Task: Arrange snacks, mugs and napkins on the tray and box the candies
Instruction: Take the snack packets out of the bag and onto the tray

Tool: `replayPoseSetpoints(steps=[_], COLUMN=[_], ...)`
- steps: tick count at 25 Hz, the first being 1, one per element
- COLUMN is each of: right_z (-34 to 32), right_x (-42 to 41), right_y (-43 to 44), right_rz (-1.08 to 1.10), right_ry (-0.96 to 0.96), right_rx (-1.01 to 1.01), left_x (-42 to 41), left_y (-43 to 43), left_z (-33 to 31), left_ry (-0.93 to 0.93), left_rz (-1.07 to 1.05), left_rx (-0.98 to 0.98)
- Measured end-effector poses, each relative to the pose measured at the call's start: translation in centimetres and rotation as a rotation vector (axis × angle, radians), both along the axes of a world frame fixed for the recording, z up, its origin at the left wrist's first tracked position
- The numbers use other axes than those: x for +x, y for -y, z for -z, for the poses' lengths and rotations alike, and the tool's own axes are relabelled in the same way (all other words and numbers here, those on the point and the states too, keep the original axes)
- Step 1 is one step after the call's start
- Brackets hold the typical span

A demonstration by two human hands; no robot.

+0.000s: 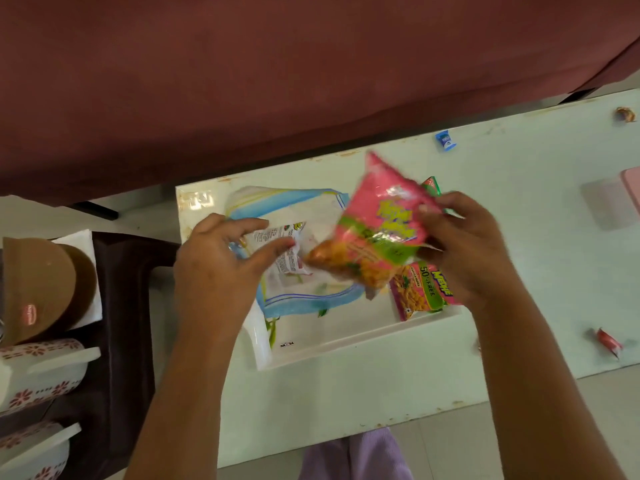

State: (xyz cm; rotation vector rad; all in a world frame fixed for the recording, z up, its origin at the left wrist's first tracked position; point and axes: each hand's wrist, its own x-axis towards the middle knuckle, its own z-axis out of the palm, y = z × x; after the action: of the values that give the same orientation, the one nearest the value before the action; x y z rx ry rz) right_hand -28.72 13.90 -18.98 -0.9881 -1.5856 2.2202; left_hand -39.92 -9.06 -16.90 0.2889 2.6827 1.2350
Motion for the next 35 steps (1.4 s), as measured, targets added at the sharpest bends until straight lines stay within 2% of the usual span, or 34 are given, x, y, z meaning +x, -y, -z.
replayPoseSetpoints(steps=[4, 9, 17, 23, 27, 31, 35], right_z=[3.5, 10.3, 13.4, 13.5, 13.1, 12.7, 13.1], right_x=[4.0, 6.7, 4.9, 5.0, 5.2, 6.6, 8.7], right_y=[-1.9, 1.9, 4.5, 4.4, 4.8, 5.7, 6.3], right_rz=[0.455, 0.592, 0.536, 0.512, 0.462, 0.484, 0.481], right_ry=[0.109, 0.42, 0.557, 0.684, 0.71, 0.653, 0.678], right_rx=[0.008, 0.133, 0.176, 0.432, 0.497, 0.457, 0.383], left_x=[-1.2, -0.7, -0.2, 0.2, 0.4, 0.7, 0.9], left_y=[0.9, 1.0, 1.0, 0.9, 1.0, 1.0, 0.9], left_z=[0.2, 0.6, 0.8, 1.2, 1.4, 1.4, 1.4], left_ry=[-0.071, -0.068, -0.046, -0.035, -0.023, -0.018, -0.02], left_rz=[-0.007, -0.016, -0.023, -0.011, -0.013, -0.009, -0.012], left_rx=[-0.044, -0.04, -0.061, -0.049, -0.052, -0.058, -0.073])
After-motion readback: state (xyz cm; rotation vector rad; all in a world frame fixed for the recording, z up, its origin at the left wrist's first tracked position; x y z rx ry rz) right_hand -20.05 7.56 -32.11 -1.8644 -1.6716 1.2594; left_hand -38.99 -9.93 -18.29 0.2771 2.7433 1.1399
